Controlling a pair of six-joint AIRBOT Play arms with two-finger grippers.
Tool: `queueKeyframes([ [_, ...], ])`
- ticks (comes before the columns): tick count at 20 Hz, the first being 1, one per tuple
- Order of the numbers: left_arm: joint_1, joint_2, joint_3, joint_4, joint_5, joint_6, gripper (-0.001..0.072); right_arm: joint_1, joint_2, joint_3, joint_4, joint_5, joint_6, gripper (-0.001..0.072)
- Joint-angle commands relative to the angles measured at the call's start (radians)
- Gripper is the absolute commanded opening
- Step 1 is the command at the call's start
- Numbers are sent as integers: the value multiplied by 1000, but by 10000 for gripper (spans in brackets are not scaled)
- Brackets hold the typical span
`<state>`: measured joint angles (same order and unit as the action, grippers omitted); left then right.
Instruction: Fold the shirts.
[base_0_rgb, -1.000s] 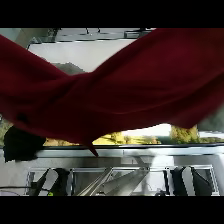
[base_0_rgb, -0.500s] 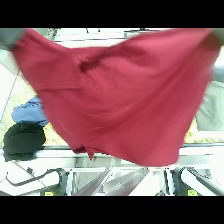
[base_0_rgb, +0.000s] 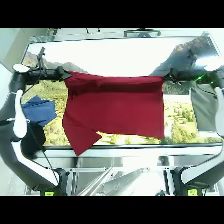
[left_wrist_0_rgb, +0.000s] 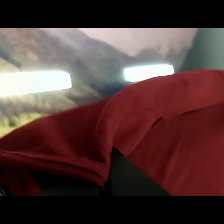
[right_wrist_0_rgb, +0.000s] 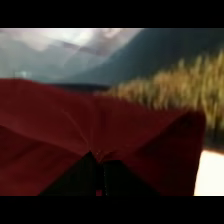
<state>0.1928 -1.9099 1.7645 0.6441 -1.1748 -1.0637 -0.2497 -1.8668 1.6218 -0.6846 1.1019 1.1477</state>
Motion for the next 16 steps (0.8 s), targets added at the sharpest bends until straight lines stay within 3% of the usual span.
queueKeyframes([
  [1,-22,-145,155,19,48,17,8,6,-166,171,2,-31,35,19],
  [5,-26,-169,298,153,8,-48,6,-2,-178,322,-163,53,129,20],
  [9,-29,-151,237,203,-35,-55,6,18,-186,326,-304,183,163,20],
  [16,-104,-152,201,490,-15,-91,6,97,-202,325,-444,190,243,19],
])
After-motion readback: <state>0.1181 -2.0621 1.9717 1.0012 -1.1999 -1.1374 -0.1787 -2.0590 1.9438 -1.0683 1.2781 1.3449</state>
